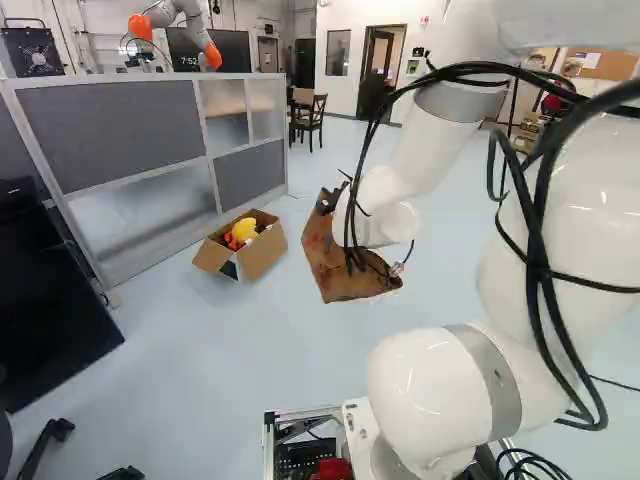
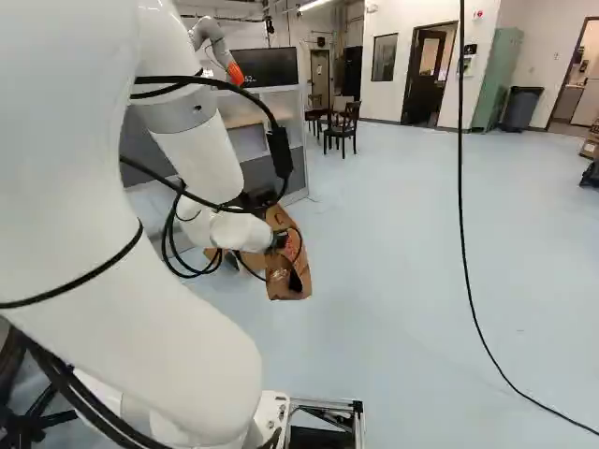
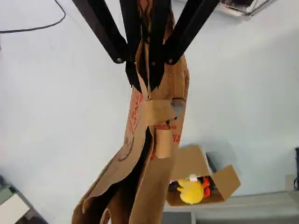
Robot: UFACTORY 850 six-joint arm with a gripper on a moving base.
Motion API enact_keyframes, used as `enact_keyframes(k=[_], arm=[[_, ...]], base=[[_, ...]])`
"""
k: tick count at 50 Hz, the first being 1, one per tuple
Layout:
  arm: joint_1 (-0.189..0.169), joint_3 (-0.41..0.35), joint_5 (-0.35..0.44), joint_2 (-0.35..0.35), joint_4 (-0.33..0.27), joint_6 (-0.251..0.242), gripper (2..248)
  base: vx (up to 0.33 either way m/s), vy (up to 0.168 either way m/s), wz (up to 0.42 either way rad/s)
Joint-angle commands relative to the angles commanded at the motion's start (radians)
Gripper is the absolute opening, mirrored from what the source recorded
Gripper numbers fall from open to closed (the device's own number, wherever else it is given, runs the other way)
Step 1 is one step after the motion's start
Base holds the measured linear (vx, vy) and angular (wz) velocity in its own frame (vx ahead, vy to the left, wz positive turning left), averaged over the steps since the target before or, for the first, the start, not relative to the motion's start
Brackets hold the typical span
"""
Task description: Pick up the grocery bag from the ground
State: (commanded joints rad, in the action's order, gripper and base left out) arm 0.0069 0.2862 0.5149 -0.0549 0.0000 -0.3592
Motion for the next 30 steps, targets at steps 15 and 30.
enact_keyframes(k=[15, 30], arm=[[-0.002, -0.067, 0.121, -0.076, 0.000, 0.122, 21], [-0.004, -0.122, 0.219, -0.137, 0.000, 0.220, 21]], base=[[0.000, 0.000, 0.000], [0.000, 0.000, 0.000]])
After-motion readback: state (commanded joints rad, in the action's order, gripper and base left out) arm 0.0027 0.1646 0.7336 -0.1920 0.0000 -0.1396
